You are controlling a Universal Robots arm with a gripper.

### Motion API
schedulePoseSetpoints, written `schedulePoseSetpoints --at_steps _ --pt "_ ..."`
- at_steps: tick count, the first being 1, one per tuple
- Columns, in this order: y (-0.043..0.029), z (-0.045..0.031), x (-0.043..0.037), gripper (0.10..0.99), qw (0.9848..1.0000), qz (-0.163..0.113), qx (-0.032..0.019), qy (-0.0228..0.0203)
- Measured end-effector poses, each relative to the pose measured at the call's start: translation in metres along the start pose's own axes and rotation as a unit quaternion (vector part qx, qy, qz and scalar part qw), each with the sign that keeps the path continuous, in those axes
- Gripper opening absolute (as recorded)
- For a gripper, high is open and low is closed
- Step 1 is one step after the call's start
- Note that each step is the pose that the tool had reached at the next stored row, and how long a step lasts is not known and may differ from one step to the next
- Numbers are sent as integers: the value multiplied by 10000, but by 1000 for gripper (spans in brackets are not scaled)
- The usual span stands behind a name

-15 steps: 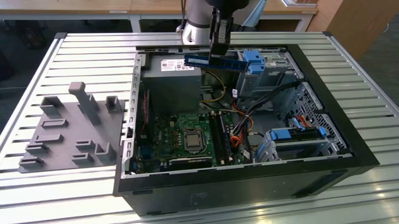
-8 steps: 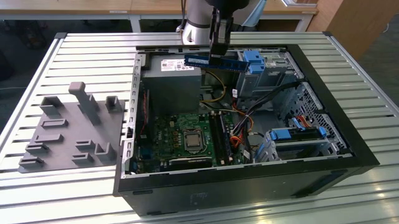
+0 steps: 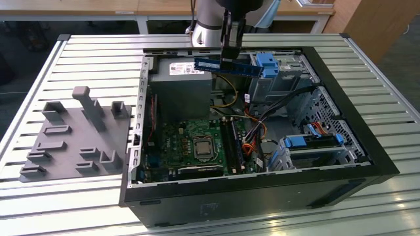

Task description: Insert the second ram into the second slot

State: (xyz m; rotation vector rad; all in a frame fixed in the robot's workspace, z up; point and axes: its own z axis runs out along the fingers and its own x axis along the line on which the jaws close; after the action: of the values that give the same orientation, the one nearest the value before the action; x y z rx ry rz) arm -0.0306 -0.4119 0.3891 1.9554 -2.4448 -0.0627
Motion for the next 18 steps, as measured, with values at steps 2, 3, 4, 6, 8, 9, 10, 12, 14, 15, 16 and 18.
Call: schedulePoseSetpoints --at_steps 2,3,4,6,8,9,10,12,14,15,16,18 --pt "-9 -1 40 137 10000 1 0 0" --pt "-13 -1 61 137 10000 1 0 0" --pt "-18 -1 81 137 10000 1 0 0" --pt "-26 -2 114 137 10000 1 0 0" --pt "-32 -2 145 137 10000 1 0 0" --pt "-35 -2 157 137 10000 1 0 0" --pt "-38 -3 167 137 10000 1 0 0" --pt "-41 -3 182 137 10000 1 0 0" --pt "-43 -3 193 137 10000 1 0 0" --pt "-44 -3 197 137 10000 1 0 0" --pt "-45 -3 200 137 10000 1 0 0" --pt "-47 -3 208 137 10000 1 0 0"
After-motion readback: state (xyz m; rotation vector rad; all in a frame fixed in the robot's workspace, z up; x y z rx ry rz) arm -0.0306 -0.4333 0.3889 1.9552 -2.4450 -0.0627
